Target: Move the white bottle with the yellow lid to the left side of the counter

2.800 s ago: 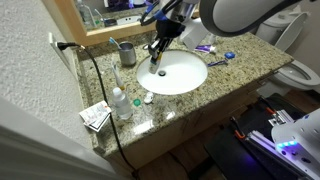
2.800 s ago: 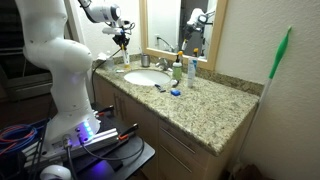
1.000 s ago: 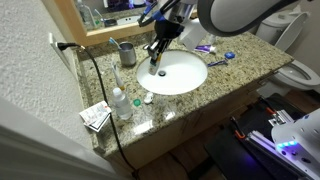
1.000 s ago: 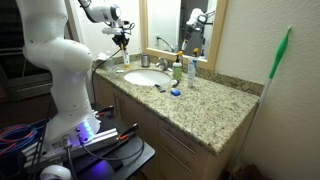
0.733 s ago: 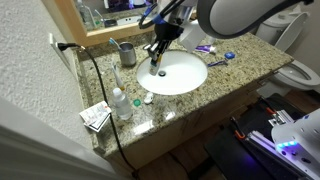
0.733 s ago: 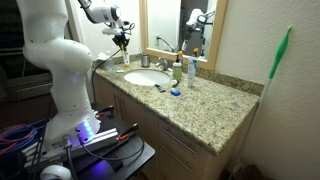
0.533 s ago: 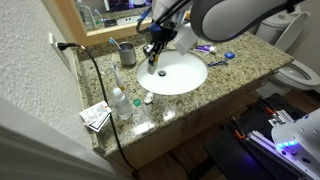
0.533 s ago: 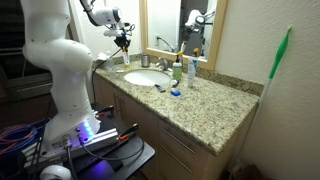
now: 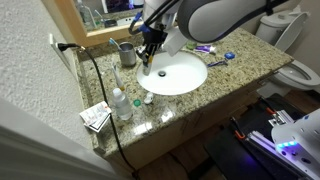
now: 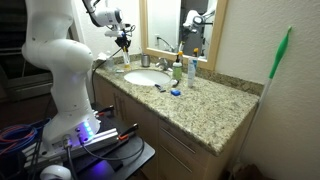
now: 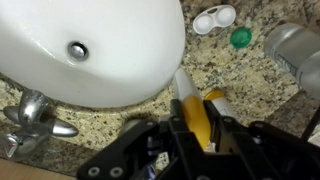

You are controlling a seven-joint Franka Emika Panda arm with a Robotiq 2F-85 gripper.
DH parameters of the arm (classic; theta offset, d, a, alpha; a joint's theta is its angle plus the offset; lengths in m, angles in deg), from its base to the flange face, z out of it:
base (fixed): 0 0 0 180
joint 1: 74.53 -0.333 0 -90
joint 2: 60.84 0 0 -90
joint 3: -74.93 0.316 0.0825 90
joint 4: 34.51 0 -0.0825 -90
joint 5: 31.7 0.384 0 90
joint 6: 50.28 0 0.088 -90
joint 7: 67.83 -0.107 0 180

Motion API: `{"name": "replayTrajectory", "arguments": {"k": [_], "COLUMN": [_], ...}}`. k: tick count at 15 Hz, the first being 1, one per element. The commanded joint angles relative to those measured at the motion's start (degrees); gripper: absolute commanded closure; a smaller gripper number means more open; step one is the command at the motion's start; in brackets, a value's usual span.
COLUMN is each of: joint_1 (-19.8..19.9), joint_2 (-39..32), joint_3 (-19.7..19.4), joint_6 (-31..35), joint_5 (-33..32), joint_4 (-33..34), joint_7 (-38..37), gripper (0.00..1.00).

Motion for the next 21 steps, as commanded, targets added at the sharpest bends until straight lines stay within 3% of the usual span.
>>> {"name": "replayTrajectory", "arguments": {"k": [1, 6, 7, 8, 9, 10, 21], "joint_1": [-2.2, -6.6, -6.6, -7.1, -7.3, -7.4, -13.4], "joint_2": [-8.5, -18.3, -14.9, -16.1, -16.4, -16.3, -23.1], "joint_3": [-1.1, -4.4, -4.6, -5.1, -5.3, -5.4, -10.2], "joint_6": [-2.9, -2.2, -0.8, -0.8, -0.7, -0.7, -5.9], "joint_5": [2.1, 2.7, 2.9, 3.0, 3.0, 2.9, 1.6], "joint_4": [8.0, 18.6, 14.1, 15.3, 15.4, 15.4, 23.8], "joint_7": [0.2, -3.0, -1.8, -1.9, -1.9, -1.9, -5.5], "gripper": [0.94, 0.94, 0.94, 0.74, 0.74, 0.94, 0.94]}}
